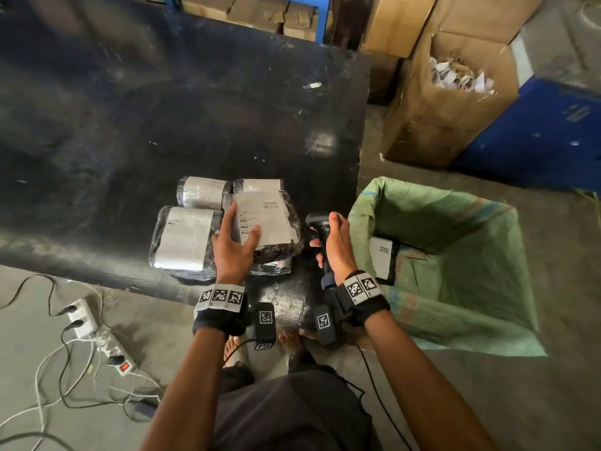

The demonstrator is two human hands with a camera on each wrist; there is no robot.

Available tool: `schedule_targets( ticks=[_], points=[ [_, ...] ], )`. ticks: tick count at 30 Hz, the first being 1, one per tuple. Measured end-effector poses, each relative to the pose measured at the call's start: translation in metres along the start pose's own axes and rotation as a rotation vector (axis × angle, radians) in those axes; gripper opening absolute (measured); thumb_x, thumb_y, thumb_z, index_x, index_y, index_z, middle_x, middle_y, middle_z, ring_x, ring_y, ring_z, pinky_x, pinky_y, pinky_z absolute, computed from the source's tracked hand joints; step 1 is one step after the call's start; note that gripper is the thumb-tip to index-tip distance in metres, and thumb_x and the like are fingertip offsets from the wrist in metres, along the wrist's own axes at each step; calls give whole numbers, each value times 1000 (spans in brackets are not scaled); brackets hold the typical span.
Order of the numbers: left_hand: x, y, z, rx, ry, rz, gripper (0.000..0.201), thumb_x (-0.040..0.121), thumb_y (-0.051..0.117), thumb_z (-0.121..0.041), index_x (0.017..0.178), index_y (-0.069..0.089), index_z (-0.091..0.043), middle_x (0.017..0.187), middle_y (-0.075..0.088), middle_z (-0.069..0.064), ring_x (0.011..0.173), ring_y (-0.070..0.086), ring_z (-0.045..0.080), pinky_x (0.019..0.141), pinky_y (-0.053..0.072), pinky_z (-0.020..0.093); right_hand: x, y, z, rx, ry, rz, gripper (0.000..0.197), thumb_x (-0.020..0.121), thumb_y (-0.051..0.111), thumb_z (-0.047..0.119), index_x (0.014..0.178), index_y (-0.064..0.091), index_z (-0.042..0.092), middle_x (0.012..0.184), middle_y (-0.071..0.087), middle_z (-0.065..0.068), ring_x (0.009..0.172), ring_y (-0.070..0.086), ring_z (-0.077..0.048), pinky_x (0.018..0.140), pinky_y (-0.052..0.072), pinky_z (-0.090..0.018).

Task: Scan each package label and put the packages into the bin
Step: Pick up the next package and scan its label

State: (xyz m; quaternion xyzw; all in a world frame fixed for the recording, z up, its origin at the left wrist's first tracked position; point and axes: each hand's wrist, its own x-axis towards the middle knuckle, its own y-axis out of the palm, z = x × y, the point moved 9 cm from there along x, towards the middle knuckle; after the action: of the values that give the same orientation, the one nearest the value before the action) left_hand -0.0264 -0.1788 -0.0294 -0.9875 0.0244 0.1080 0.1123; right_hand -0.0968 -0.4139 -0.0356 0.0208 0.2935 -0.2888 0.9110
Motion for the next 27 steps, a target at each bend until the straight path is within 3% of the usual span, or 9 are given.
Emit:
schedule_targets(
  ticks=[3,6,10,14,19,21,24,27],
  points=[
    [-7,-1,-18,115,77,-62,73,93,71,-30,152,32,-45,144,44,15,133,47,32,108,48,51,-24,-8,46,29,-50,32,44,101,28,52,137,39,30,115,65,-19,31,50,-3,34,36,-18],
    [-14,1,-44,98,165,-109,72,94,70,-26,154,32,-38,133,41,19,127,50,36,108,48,50,-58,-8,92,90,-146,107,42,102,28,50,138,38,32,94,64,-15,32,51,-5,33,36,-18],
    [-12,1,-69,97,298,-154,70,94,71,-28,154,35,-35,130,41,22,124,52,38,110,47,49,-93,-3,129,111,-244,192,47,99,29,56,136,43,30,82,64,-11,36,49,-12,36,37,-20],
    [-12,0,-83,72,383,-164,69,94,70,-25,151,34,-34,129,39,24,123,53,35,107,40,20,-109,4,143,125,-285,217,58,95,32,63,135,47,24,76,61,-10,38,47,-13,37,37,-21],
    [-6,1,-86,77,419,-149,69,93,72,-24,154,38,-24,127,42,27,115,52,35,95,30,2,-116,6,147,138,-279,222,61,93,33,66,134,49,23,76,60,-10,39,46,-14,39,38,-22],
    [-4,0,-87,67,418,-156,69,94,71,-25,153,37,-28,129,41,25,118,52,32,98,33,4,-118,8,147,136,-280,237,64,91,34,69,133,49,24,77,60,-11,40,45,-15,40,37,-22],
    [-2,-3,-87,69,430,-171,68,94,71,-26,152,36,-33,129,40,23,117,53,28,101,44,25,-120,11,150,151,-301,260,71,86,36,72,134,49,22,79,58,-12,40,46,-14,40,37,-22],
    [1,-5,-84,57,430,-179,68,94,70,-27,153,36,-34,125,40,19,113,51,22,102,46,29,-118,14,148,155,-299,274,74,83,37,73,135,49,21,81,60,-14,40,46,-14,40,37,-23]
  ],
)
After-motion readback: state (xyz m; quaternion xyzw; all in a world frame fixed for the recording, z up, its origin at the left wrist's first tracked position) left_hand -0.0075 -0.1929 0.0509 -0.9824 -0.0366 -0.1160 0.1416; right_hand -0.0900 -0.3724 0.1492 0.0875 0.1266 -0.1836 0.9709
